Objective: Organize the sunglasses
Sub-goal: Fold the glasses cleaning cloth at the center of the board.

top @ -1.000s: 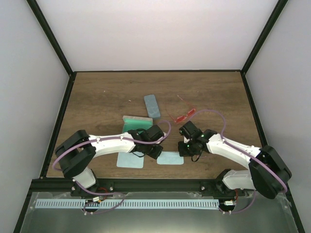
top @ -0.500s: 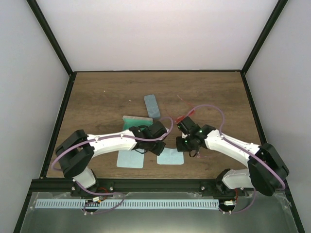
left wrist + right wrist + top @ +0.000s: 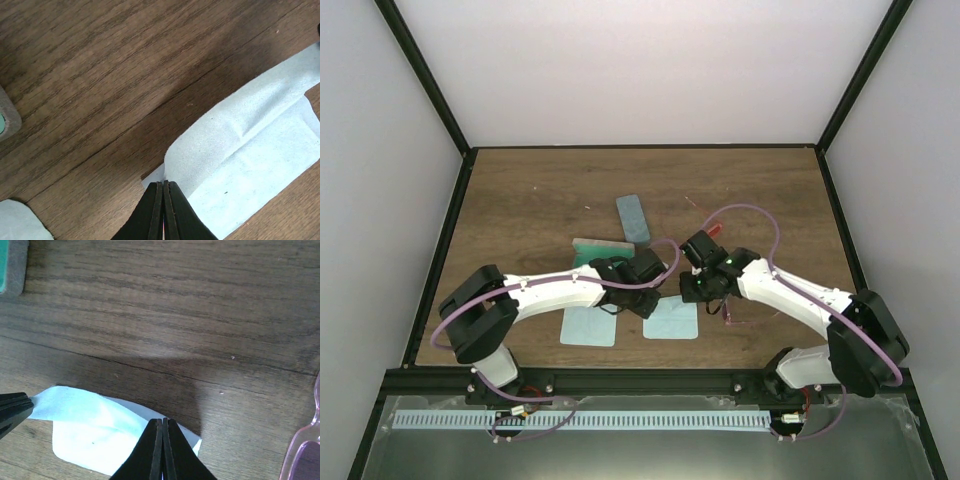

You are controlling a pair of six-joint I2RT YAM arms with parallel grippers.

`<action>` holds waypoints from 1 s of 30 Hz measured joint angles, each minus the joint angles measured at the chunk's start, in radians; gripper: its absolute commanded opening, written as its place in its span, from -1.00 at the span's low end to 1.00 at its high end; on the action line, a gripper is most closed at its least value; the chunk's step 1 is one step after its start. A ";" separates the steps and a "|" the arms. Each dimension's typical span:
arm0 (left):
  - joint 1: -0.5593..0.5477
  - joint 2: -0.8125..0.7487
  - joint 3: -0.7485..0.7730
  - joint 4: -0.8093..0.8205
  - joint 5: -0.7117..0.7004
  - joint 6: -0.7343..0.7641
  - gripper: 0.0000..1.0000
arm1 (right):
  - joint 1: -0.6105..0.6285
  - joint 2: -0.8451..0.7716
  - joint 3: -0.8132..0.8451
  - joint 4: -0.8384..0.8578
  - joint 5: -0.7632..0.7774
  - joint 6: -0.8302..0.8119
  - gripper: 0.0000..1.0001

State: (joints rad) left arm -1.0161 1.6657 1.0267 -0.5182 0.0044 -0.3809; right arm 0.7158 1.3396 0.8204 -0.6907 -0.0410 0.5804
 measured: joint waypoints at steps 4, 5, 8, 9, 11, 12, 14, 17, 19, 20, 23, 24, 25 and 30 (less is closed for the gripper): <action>0.002 0.000 0.000 -0.005 -0.016 0.000 -0.91 | 0.000 0.000 0.010 -0.002 0.005 0.000 -0.99; 0.003 0.000 0.000 -0.009 -0.023 0.000 -0.91 | 0.000 0.000 0.010 -0.002 0.005 0.000 -0.99; 0.003 0.000 0.000 -0.018 -0.039 0.000 -0.91 | 0.000 0.000 0.010 -0.003 0.004 0.000 -0.99; 0.003 0.000 0.000 -0.019 -0.045 -0.001 -0.91 | 0.000 0.000 0.010 -0.003 0.004 0.000 -0.99; 0.005 0.000 0.001 -0.021 -0.053 -0.001 -0.91 | 0.000 0.000 0.010 -0.003 0.004 0.000 -0.99; 0.006 0.000 0.002 -0.023 -0.056 -0.001 -0.92 | 0.000 0.000 0.010 -0.004 0.004 0.000 -0.99; 0.008 0.000 0.007 -0.022 -0.057 -0.002 -0.91 | 0.000 0.000 0.010 -0.005 0.004 0.000 -0.99; 0.009 0.000 0.019 -0.018 -0.060 -0.002 -0.91 | 0.000 0.000 0.010 -0.006 0.004 0.000 -0.99; 0.008 0.000 0.021 -0.013 -0.060 -0.002 -0.91 | 0.000 0.000 0.010 -0.009 0.004 0.000 -0.98; 0.008 0.000 0.021 -0.012 -0.060 -0.002 -0.91 | 0.000 -0.001 0.010 -0.010 0.004 0.000 -0.99; 0.009 0.000 0.021 -0.007 -0.055 -0.006 -0.91 | 0.000 -0.008 0.010 -0.014 0.004 0.000 -0.99; 0.008 0.000 0.021 -0.006 -0.052 -0.008 -0.91 | 0.000 -0.012 0.008 -0.013 0.003 0.000 -0.99; 0.008 0.000 0.021 -0.005 -0.049 -0.009 -0.91 | 0.000 -0.016 0.005 -0.012 0.001 0.000 -0.99; 0.008 -0.002 0.012 0.010 -0.040 -0.014 -0.91 | 0.000 -0.032 -0.032 -0.010 -0.013 0.001 -0.99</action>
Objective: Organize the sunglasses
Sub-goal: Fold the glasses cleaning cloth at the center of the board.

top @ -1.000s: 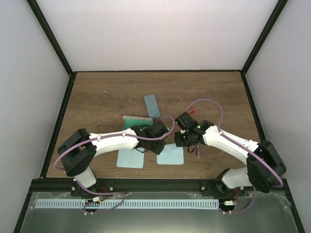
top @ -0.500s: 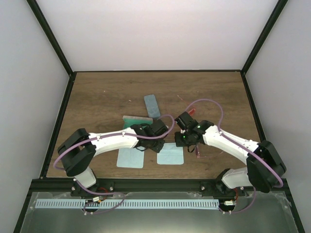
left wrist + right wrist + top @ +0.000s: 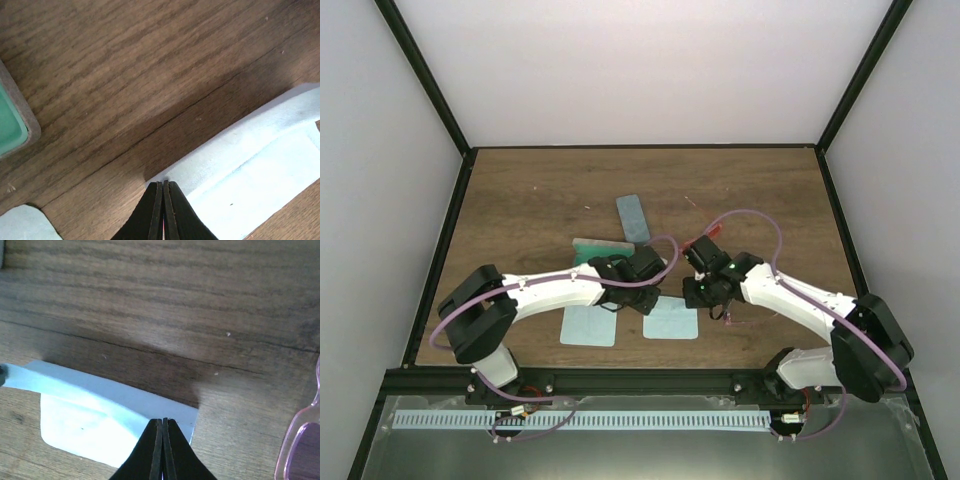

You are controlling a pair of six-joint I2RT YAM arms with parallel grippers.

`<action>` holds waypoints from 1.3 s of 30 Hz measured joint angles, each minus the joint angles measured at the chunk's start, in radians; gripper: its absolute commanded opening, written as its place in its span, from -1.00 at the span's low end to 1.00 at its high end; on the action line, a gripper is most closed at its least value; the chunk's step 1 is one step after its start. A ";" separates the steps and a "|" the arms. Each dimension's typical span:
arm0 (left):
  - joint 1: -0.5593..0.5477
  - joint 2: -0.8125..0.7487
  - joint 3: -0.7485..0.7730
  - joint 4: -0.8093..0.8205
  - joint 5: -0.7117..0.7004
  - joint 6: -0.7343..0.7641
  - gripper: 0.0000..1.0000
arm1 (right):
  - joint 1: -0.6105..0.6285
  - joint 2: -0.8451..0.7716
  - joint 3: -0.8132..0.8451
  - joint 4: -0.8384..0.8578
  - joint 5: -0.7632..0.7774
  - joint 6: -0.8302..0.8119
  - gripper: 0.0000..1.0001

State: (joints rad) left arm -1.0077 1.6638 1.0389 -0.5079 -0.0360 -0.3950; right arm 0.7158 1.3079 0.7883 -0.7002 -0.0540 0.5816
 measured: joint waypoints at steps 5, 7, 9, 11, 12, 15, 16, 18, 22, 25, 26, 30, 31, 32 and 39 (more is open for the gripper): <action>0.000 -0.012 -0.041 0.008 0.014 -0.004 -0.91 | 0.000 -0.006 -0.024 0.005 -0.018 0.006 -0.99; 0.000 -0.015 -0.056 0.014 0.022 -0.007 -0.91 | 0.000 -0.013 -0.029 0.009 -0.025 0.008 -0.99; 0.000 -0.016 -0.066 0.023 0.030 -0.011 -0.91 | 0.000 -0.020 -0.037 0.013 -0.032 0.011 -0.99; 0.000 -0.016 -0.071 0.029 0.038 -0.013 -0.91 | 0.000 -0.024 -0.042 0.014 -0.036 0.013 -0.99; 0.000 -0.016 -0.073 0.032 0.042 -0.013 -0.91 | 0.000 -0.025 -0.044 0.016 -0.039 0.014 -0.99; 0.000 -0.016 -0.079 0.040 0.050 -0.013 -0.91 | 0.000 -0.028 -0.059 0.021 -0.049 0.018 -0.98; 0.000 -0.016 -0.080 0.042 0.054 -0.013 -0.92 | 0.000 -0.028 -0.063 0.021 -0.050 0.019 -0.98; 0.000 -0.016 -0.081 0.044 0.065 -0.013 -0.91 | 0.000 -0.029 -0.070 0.023 -0.054 0.021 -0.98; 0.000 -0.016 -0.083 0.048 0.077 -0.013 -0.91 | 0.000 -0.029 -0.072 0.027 -0.058 0.022 -0.98; 0.000 -0.016 -0.087 0.050 0.084 -0.013 -0.91 | 0.000 -0.028 -0.073 0.032 -0.058 0.022 -0.98; 0.000 -0.016 -0.088 0.050 0.085 -0.013 -0.91 | 0.000 -0.028 -0.073 0.033 -0.059 0.022 -0.98; 0.000 -0.016 -0.101 0.060 0.092 -0.013 -0.91 | 0.000 -0.028 -0.084 0.042 -0.064 0.022 -0.98; 0.000 -0.016 -0.108 0.064 0.094 -0.013 -0.91 | 0.000 -0.028 -0.086 0.042 -0.067 0.022 -0.98; 0.000 -0.016 -0.114 0.068 0.095 -0.013 -0.91 | 0.000 -0.028 -0.087 0.044 -0.071 0.022 -0.98; -0.003 -0.013 -0.143 0.090 0.113 -0.013 -0.91 | 0.000 -0.027 -0.105 0.061 -0.087 0.023 -0.98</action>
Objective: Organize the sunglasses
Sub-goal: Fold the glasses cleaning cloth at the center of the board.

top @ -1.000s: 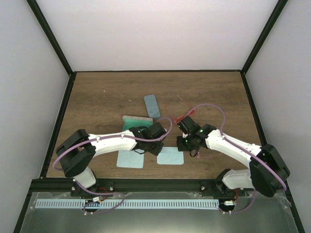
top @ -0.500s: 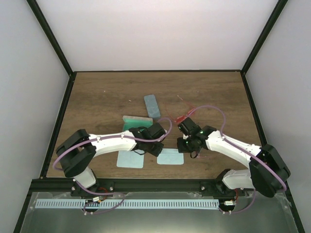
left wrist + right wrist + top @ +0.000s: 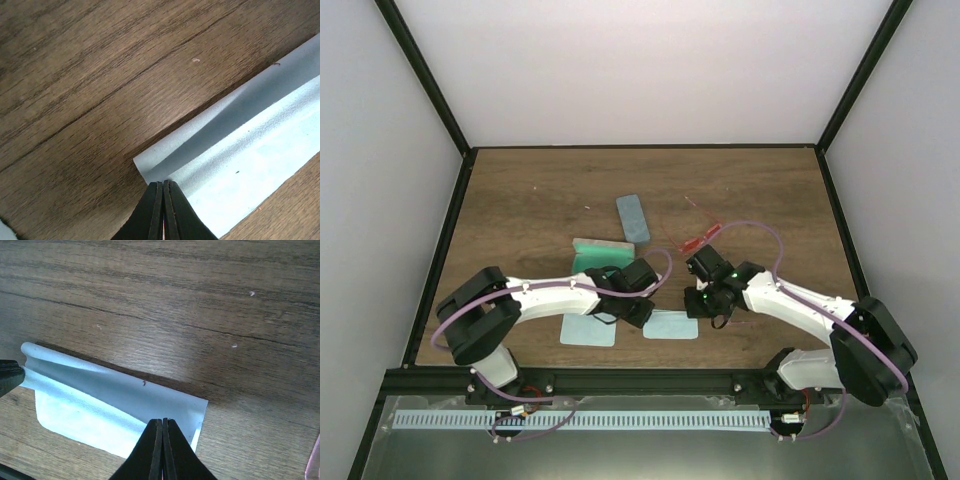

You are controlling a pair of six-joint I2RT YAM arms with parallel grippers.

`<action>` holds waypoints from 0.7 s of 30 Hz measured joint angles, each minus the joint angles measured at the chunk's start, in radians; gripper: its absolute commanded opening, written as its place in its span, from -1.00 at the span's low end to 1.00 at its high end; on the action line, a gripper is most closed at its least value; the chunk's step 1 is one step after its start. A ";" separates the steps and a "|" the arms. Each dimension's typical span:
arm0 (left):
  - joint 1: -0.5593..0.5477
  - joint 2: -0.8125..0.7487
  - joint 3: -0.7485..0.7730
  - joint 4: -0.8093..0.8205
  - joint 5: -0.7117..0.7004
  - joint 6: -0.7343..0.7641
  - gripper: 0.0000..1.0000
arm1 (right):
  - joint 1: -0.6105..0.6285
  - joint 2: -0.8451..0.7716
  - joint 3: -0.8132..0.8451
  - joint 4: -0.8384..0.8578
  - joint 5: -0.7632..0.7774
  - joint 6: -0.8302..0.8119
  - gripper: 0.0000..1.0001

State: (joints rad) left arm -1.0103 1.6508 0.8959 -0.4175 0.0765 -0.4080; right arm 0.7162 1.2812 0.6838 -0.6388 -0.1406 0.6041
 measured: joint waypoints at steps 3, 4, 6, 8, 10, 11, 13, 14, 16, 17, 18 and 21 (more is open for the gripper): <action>-0.001 0.003 -0.001 0.006 0.004 0.000 -0.91 | 0.000 0.002 -0.002 0.000 -0.002 0.000 -0.98; -0.002 0.005 -0.001 0.006 0.005 0.000 -0.91 | 0.000 0.002 -0.002 0.000 -0.002 0.000 -0.98; -0.005 0.009 -0.001 0.008 0.008 0.000 -0.91 | 0.000 0.003 -0.002 0.000 -0.002 0.000 -0.98; -0.009 0.013 -0.001 0.010 0.010 0.000 -0.91 | 0.000 0.005 -0.002 0.001 -0.002 0.000 -0.98; -0.014 0.016 -0.001 0.010 0.013 -0.001 -0.91 | 0.000 0.007 -0.002 0.001 -0.002 0.000 -0.98; -0.016 0.016 -0.001 0.010 0.015 -0.002 -0.91 | 0.000 0.009 -0.002 0.001 -0.001 0.000 -0.98; -0.020 0.016 0.000 0.010 0.015 -0.004 -0.91 | 0.000 0.010 -0.003 0.001 0.000 0.000 -0.98; -0.022 0.016 0.000 0.010 0.016 -0.004 -0.92 | 0.000 0.010 -0.006 0.001 0.000 0.000 -0.98; -0.026 0.016 0.000 0.011 0.016 -0.007 -0.92 | 0.000 0.011 -0.011 0.002 0.000 0.000 -0.98; -0.027 0.016 0.000 0.011 0.016 -0.008 -0.91 | 0.000 0.012 -0.013 0.000 0.000 0.000 -0.98; -0.030 0.016 0.000 0.011 0.016 -0.008 -0.91 | 0.000 0.014 -0.014 0.000 0.000 0.000 -0.98; -0.035 0.016 0.000 0.011 0.015 -0.009 -0.91 | 0.000 0.016 -0.014 0.002 0.002 0.000 -0.98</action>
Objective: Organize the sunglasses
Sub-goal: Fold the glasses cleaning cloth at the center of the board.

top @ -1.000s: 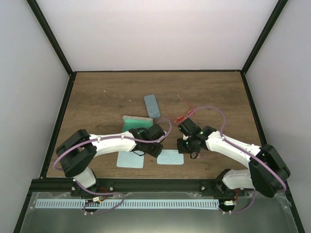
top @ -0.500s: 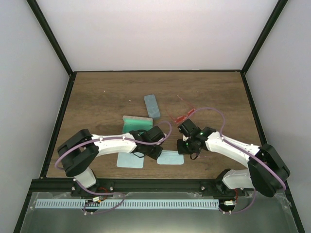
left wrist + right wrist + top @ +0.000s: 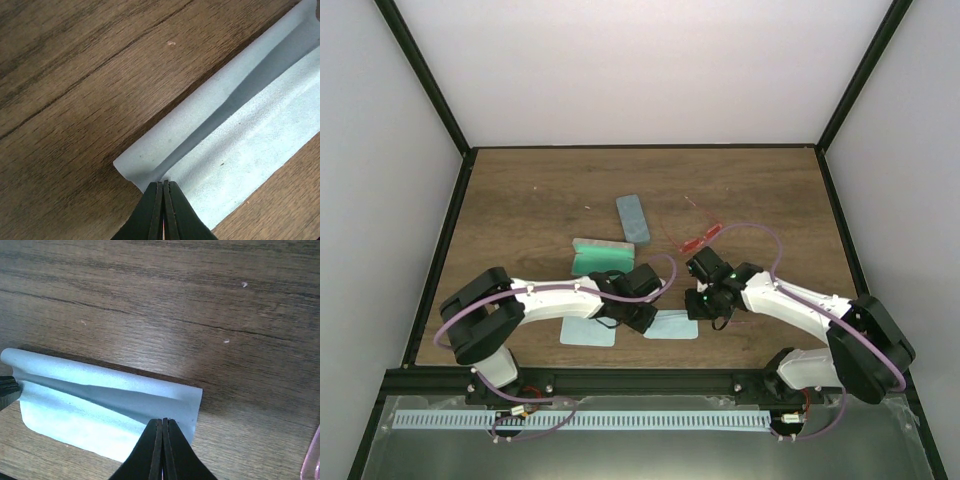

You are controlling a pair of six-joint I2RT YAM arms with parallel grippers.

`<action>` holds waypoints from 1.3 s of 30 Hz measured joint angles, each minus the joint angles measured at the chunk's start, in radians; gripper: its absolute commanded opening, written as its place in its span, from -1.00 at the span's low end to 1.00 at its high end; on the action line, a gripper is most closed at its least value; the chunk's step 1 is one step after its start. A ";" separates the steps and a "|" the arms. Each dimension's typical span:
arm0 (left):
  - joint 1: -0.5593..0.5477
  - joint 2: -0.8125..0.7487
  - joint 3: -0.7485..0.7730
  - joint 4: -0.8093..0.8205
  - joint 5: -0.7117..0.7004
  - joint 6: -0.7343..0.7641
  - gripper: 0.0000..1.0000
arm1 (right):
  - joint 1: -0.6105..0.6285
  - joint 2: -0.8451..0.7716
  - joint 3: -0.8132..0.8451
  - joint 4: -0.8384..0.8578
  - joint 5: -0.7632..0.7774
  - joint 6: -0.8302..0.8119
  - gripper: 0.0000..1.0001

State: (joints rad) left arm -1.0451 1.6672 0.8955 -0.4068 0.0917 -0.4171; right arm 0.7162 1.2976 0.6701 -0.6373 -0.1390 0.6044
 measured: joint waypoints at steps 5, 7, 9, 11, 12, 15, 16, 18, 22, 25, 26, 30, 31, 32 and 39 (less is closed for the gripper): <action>-0.002 0.000 0.000 0.000 0.000 -0.002 -0.92 | 0.000 0.002 0.000 0.003 0.001 0.000 -0.98; -0.002 0.000 0.000 -0.001 0.000 -0.002 -0.91 | 0.000 0.003 0.000 0.003 0.001 0.000 -0.98; -0.002 0.000 0.000 -0.001 0.000 -0.002 -0.91 | 0.000 0.004 0.000 0.003 0.001 0.000 -0.98; -0.002 0.000 0.000 -0.001 0.000 -0.002 -0.92 | 0.000 0.005 0.000 0.003 0.001 0.000 -0.97; -0.002 0.000 0.000 -0.001 0.000 -0.002 -0.91 | 0.000 0.006 0.000 0.004 0.001 0.000 -0.96; -0.002 0.000 0.000 -0.002 0.000 -0.002 -0.92 | 0.000 0.012 0.000 0.009 0.001 -0.001 -0.95; -0.002 0.000 0.000 -0.002 -0.001 -0.002 -0.91 | 0.000 0.015 0.000 0.011 0.001 -0.001 -0.95; -0.002 0.000 0.000 -0.002 -0.001 -0.002 -0.86 | 0.000 0.019 -0.001 0.014 0.001 -0.001 -0.92; -0.003 0.000 0.000 -0.005 -0.013 -0.005 -0.64 | 0.000 0.019 -0.004 0.016 0.001 -0.001 -0.79; -0.003 0.000 0.000 -0.015 -0.027 -0.001 -0.59 | 0.000 0.019 -0.004 0.016 0.001 -0.002 -0.66; -0.003 0.000 0.000 -0.018 -0.030 0.000 -0.58 | 0.000 0.019 -0.004 0.016 0.001 -0.002 -0.63; -0.003 0.000 0.000 -0.026 -0.039 0.001 -0.57 | 0.000 0.019 -0.003 0.016 -0.001 -0.002 -0.59; -0.003 -0.002 0.000 -0.026 -0.040 0.001 -0.57 | 0.000 0.019 -0.003 0.016 -0.002 -0.002 -0.59; -0.003 -0.004 0.000 -0.026 -0.042 0.001 -0.56 | 0.000 0.019 -0.002 0.016 -0.002 -0.002 -0.59; -0.003 -0.043 0.000 -0.025 -0.050 0.001 -0.56 | 0.000 0.026 0.021 0.020 -0.019 0.000 -0.77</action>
State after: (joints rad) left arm -1.0481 1.6241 0.8951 -0.4320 0.0418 -0.4164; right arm 0.7162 1.3239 0.6910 -0.6174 -0.1577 0.6048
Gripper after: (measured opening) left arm 0.219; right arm 0.148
